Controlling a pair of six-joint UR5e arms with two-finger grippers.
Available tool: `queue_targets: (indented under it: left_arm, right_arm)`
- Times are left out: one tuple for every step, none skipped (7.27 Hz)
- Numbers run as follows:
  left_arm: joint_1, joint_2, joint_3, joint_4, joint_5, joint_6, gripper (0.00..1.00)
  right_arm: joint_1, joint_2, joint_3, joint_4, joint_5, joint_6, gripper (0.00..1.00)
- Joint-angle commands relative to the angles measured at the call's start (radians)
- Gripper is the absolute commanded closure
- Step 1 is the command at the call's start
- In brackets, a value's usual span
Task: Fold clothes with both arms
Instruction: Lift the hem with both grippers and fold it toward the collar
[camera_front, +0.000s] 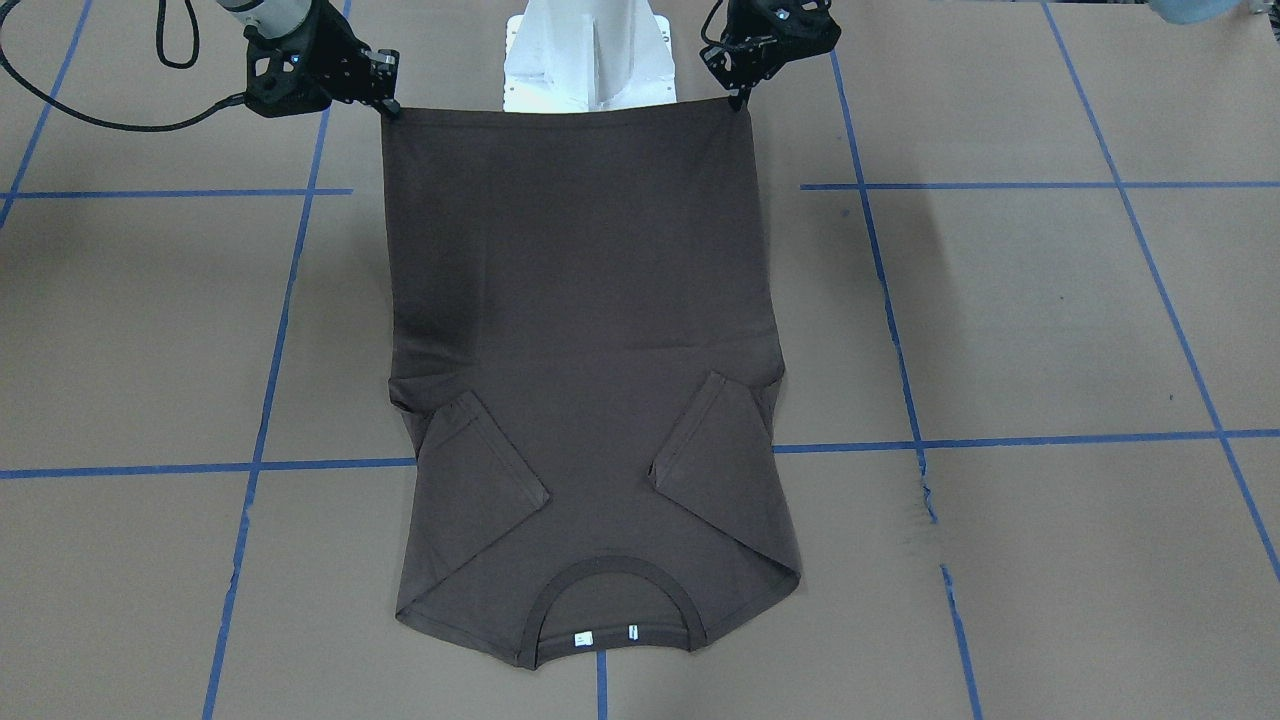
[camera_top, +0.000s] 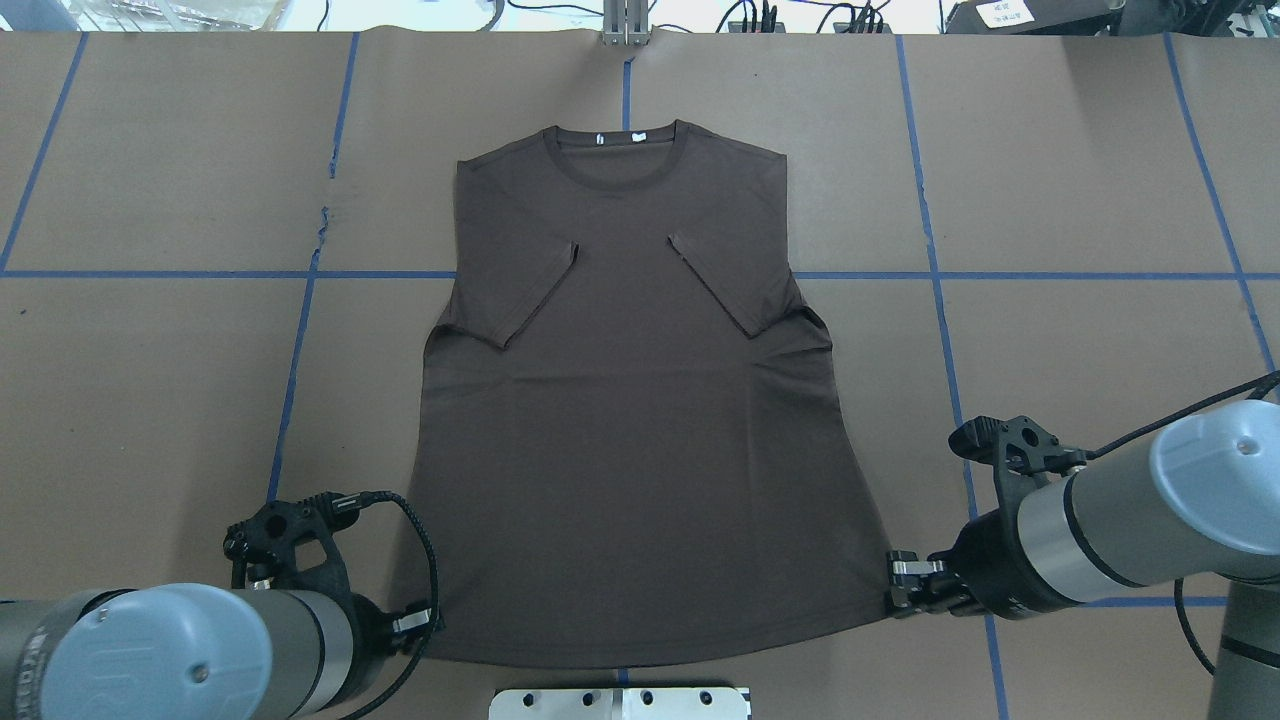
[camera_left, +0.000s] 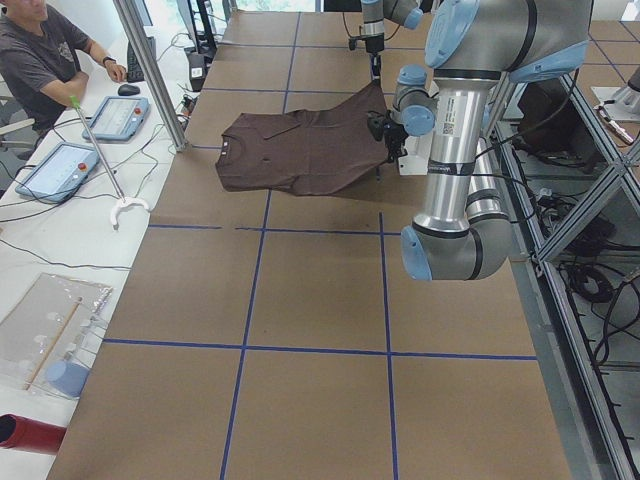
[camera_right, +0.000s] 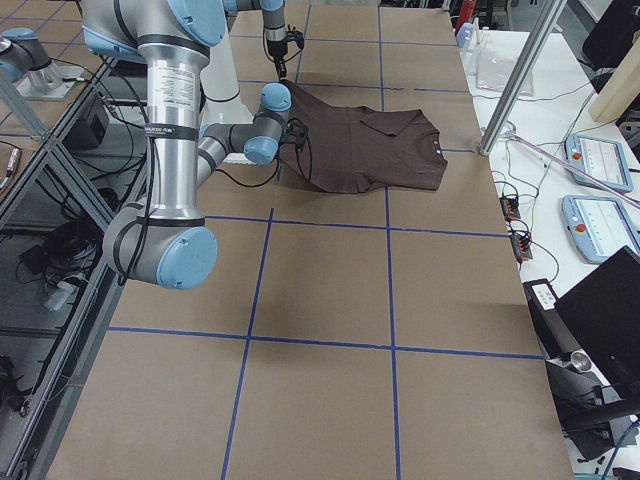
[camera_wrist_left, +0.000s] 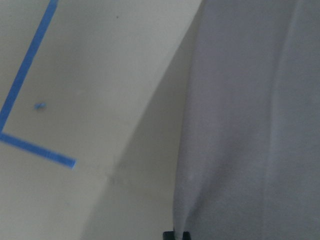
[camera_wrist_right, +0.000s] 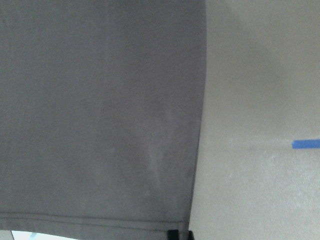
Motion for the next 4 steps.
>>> queue_targets:
  left_arm:
    - [0.014, -0.002, -0.063, 0.032, -0.037, 0.001, 1.00]
    - [0.007, -0.010, -0.057, 0.032, -0.038, 0.003, 1.00]
    - [-0.018, -0.016, -0.054, 0.032, -0.038, 0.045, 1.00]
    - [-0.087, -0.034, -0.053, 0.029, -0.038, 0.099, 1.00]
  right_arm:
    - [-0.005, -0.013, 0.025, 0.001, 0.042, -0.001, 1.00]
    - [0.006, 0.027, 0.002, 0.001, 0.026, -0.004, 1.00]
    - [0.071, 0.093, -0.036, 0.001, 0.029, -0.007, 1.00]
    - [0.141, 0.112, -0.049, 0.001, 0.037, -0.029, 1.00]
